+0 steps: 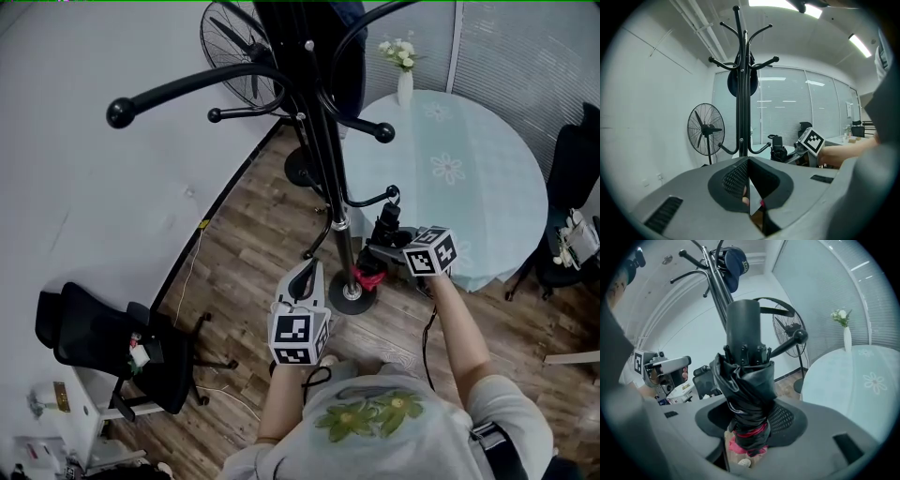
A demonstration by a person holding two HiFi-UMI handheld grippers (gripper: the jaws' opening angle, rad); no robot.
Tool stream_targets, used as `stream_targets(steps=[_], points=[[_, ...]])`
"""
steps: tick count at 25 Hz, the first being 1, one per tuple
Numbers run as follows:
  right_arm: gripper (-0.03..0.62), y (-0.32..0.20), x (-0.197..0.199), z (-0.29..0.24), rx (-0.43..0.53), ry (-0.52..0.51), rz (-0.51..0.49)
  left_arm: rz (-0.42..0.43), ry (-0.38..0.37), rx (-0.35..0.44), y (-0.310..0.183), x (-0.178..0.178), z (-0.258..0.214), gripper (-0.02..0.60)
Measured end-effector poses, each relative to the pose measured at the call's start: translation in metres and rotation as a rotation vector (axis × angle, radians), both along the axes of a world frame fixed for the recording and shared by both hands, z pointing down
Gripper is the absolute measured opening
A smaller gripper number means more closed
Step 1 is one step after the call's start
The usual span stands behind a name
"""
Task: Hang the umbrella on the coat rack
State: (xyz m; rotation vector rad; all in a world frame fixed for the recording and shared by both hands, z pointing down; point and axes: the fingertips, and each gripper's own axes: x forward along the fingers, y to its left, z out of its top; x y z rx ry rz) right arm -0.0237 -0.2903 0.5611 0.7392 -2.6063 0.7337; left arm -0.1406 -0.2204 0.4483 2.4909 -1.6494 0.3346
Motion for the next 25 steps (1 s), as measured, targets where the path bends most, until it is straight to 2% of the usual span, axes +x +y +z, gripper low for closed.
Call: stream_targets(steps=[8,25], points=[[0.207,-0.011,0.004,0.011,-0.065,-0.077,-0.006,-0.016,-0.020,-0.027,0.004,0.003,0.008,0.002],[0.207,-0.014,-0.003,0.025,-0.144,-0.134,-0.047,-0.051,-0.036,-0.055,0.017,-0.002,0.017,0.002]])
